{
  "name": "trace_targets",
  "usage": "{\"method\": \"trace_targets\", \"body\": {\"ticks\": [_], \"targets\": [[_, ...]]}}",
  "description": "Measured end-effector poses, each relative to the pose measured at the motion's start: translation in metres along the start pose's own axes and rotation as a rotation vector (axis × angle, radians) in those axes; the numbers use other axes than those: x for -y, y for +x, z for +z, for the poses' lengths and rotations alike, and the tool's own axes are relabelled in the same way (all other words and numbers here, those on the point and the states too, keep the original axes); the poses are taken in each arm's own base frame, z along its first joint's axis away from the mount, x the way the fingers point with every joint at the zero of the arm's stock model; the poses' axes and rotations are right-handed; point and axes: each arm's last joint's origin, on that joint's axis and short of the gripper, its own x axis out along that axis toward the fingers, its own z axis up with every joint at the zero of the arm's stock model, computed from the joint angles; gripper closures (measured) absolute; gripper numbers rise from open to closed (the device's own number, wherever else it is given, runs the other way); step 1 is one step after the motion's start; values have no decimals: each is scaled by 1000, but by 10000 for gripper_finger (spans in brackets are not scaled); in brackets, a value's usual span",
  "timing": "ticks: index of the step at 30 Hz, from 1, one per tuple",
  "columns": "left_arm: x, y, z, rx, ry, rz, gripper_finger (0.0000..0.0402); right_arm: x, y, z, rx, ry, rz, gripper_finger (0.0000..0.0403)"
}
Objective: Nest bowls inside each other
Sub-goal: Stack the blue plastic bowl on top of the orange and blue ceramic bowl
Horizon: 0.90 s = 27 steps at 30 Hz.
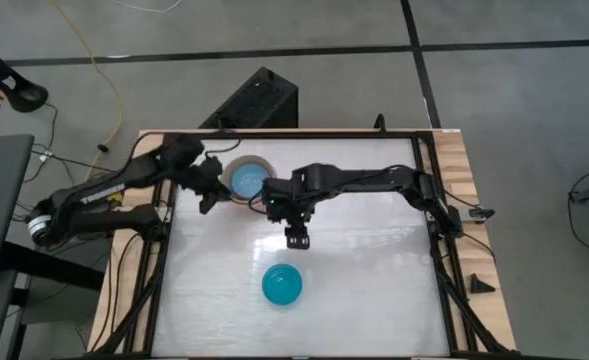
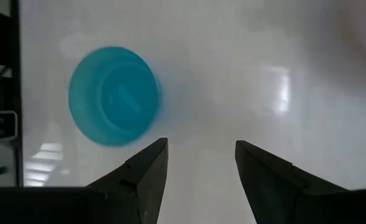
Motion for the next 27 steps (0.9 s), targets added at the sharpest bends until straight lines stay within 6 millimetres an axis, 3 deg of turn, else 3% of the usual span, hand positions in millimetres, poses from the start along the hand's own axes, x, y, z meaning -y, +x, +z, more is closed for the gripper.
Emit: {"method": "trace_targets", "body": {"ticks": [5,12,18,27], "targets": [[13,-1,-21,34,16,-64,295,-3,51,-8,8,45,71,180],[23,0,-32,23,66,-93,295,-31,93,-22,26,131,59,180],[26,2,-32,25,122,-107,295,-55,106,-26,86,223,-20,180],[29,2,-23,108,172,-132,295,-54,110,-28,108,294,-78,180]]}}
